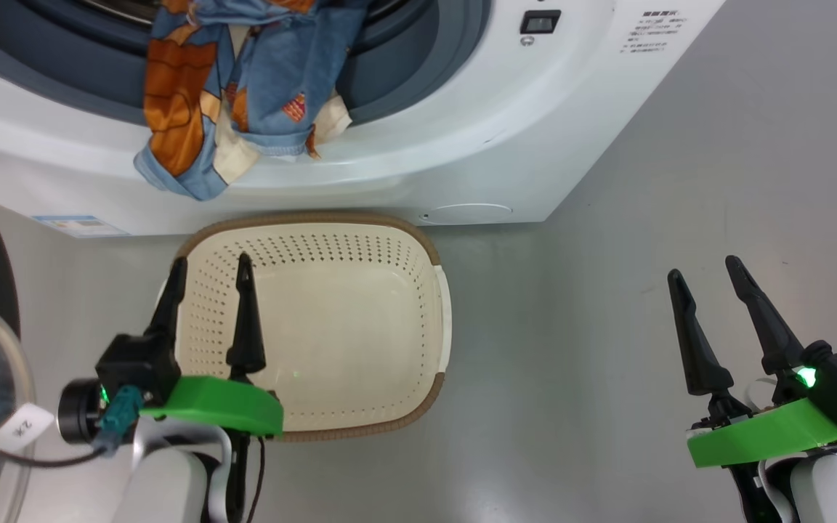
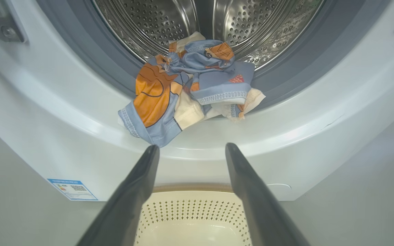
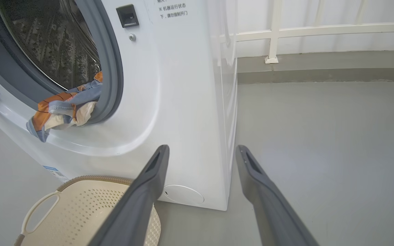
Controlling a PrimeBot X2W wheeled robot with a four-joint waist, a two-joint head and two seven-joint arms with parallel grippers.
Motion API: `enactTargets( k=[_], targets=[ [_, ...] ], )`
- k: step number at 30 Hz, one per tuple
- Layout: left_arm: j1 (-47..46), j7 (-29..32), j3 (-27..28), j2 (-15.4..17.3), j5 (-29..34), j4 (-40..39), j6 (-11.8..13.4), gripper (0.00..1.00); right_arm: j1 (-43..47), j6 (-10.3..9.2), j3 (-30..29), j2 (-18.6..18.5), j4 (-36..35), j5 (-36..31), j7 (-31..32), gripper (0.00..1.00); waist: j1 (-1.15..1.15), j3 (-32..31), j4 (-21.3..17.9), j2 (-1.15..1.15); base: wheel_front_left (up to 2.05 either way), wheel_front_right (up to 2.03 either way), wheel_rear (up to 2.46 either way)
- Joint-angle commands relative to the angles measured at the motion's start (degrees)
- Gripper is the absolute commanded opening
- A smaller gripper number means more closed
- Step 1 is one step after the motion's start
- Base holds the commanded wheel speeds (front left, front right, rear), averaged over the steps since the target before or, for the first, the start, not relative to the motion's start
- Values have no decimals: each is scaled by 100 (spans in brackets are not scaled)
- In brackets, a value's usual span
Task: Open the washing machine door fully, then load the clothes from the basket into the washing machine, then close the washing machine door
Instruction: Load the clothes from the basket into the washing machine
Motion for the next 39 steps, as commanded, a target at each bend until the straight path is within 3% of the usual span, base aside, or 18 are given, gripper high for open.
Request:
enactTargets(
  k=[1,16,39],
  targets=[
    [212,30,131,97,-44,-312,83,100,204,9,80,-71,-156,-84,-27,100,0,-65,58,0,0,0,0],
    [710,214,109,128,-92,-970,319,100,269,9,147,-132,-148,-94,-27,100,0,-161,152,0,0,0,0],
    [729,254,76,181,-235,-929,380,100,211,9,263,-100,51,-83,-27,100,0,-173,145,0,0,0,0]
  ],
)
